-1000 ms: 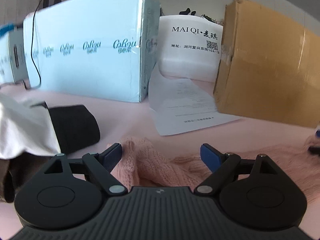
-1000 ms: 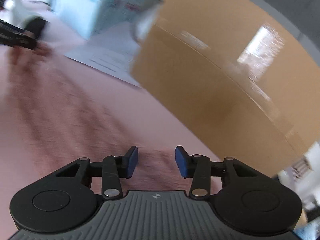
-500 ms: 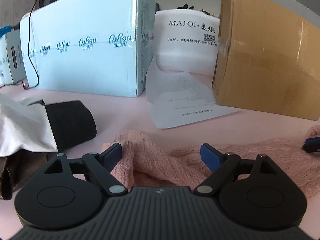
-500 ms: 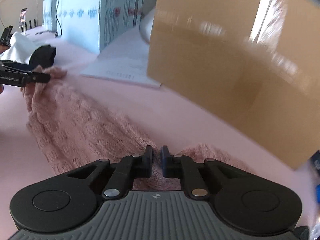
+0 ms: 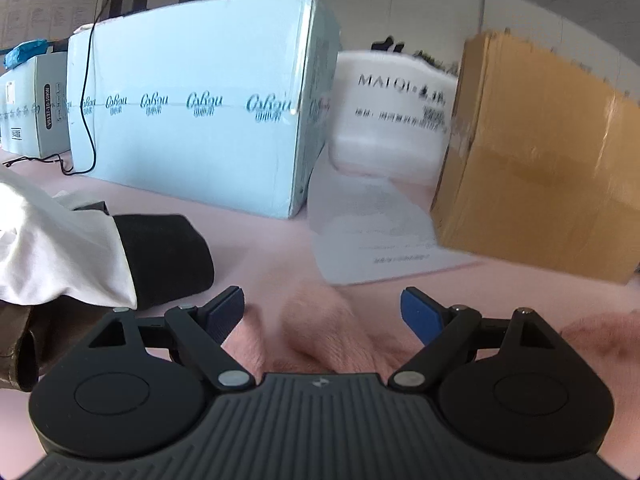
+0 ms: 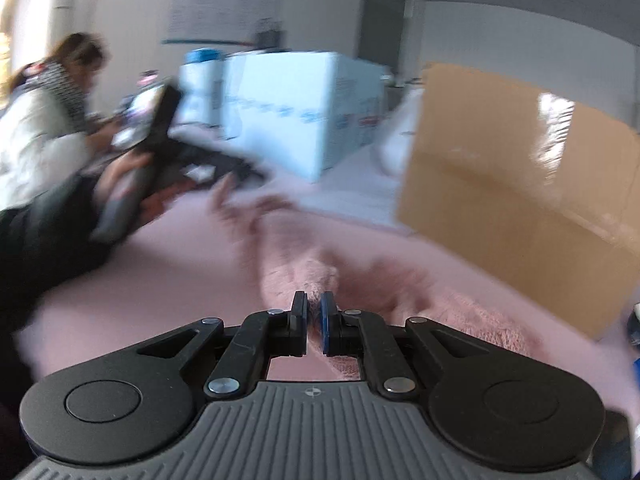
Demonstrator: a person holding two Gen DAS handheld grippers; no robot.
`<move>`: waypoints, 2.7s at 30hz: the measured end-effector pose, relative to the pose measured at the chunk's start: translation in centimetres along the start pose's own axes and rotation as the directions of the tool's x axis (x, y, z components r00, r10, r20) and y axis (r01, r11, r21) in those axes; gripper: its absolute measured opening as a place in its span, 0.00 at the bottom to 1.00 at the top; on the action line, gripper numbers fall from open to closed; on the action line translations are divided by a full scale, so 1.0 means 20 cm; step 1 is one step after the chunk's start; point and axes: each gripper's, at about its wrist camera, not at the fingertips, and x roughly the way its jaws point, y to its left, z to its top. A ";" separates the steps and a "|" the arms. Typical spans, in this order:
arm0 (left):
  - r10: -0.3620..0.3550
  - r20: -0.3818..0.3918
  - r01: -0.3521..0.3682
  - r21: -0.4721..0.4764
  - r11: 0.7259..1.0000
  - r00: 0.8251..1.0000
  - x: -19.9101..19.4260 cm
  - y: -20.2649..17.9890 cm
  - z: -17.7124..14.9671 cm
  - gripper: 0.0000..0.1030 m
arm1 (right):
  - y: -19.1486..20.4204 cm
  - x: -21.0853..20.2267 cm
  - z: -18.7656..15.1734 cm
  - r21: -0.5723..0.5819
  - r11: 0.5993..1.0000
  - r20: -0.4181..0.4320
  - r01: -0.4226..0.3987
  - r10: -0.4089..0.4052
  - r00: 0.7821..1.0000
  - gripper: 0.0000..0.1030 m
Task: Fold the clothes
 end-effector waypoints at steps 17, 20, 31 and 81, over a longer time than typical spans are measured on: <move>-0.008 -0.051 0.019 0.237 0.971 0.999 -0.16 -0.17 -0.16 0.82 | -0.03 -0.04 -0.03 0.089 0.975 0.166 0.205 -0.217 0.962 0.39; 0.021 -0.184 0.032 0.280 0.959 0.983 -0.10 -0.26 -0.18 0.82 | -0.12 0.07 -0.03 0.128 0.932 0.113 0.340 -0.354 0.928 0.40; 0.185 -0.368 -0.069 0.306 0.949 0.911 0.09 -0.41 -0.19 0.94 | -0.40 0.24 -0.19 0.282 0.769 -0.162 0.573 -0.551 0.819 0.60; 0.205 -0.135 -0.109 0.515 0.850 0.969 0.11 -0.71 0.13 0.77 | -0.51 0.32 -0.28 0.332 0.799 -0.230 0.501 -0.447 0.864 0.73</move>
